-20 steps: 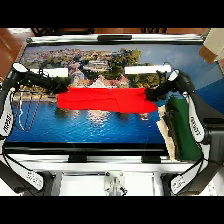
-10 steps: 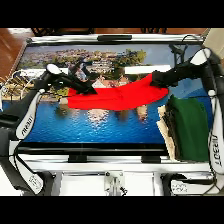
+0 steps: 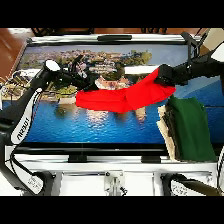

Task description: Fold the shirts.

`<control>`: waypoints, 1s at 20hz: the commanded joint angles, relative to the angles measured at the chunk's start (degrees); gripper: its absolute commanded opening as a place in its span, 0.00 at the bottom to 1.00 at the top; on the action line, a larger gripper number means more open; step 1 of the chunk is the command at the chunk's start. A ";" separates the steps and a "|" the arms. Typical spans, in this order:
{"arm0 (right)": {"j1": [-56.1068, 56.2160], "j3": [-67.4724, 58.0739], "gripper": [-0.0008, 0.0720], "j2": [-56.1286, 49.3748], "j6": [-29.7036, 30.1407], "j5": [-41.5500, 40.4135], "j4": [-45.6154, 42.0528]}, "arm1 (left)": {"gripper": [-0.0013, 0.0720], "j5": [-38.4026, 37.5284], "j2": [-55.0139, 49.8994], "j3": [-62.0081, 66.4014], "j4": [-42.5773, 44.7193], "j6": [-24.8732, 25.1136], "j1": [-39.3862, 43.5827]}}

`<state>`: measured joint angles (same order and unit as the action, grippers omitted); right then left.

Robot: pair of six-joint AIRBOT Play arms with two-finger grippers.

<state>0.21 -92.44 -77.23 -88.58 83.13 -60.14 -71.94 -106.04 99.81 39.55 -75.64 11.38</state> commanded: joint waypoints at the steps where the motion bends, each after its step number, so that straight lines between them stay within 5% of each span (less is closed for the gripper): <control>1: 0.04 -0.04 0.10 0.57 -0.83 1.20 0.24 | 0.07 -0.59 2.01 -0.17 0.07 0.37 2.67; 15: 5.62 -0.04 0.10 5.46 -5.11 13.38 -1.90 | 0.07 22.49 -3.21 -8.72 -2.60 -6.73 21.46; 20: 5.62 -0.04 0.10 6.29 -6.64 12.41 -2.43 | 0.07 23.89 -5.64 -8.74 -10.82 -2.43 25.31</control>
<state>5.69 -92.47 -71.33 -94.30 95.68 -62.06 -49.47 -110.69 91.11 31.99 -80.36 34.85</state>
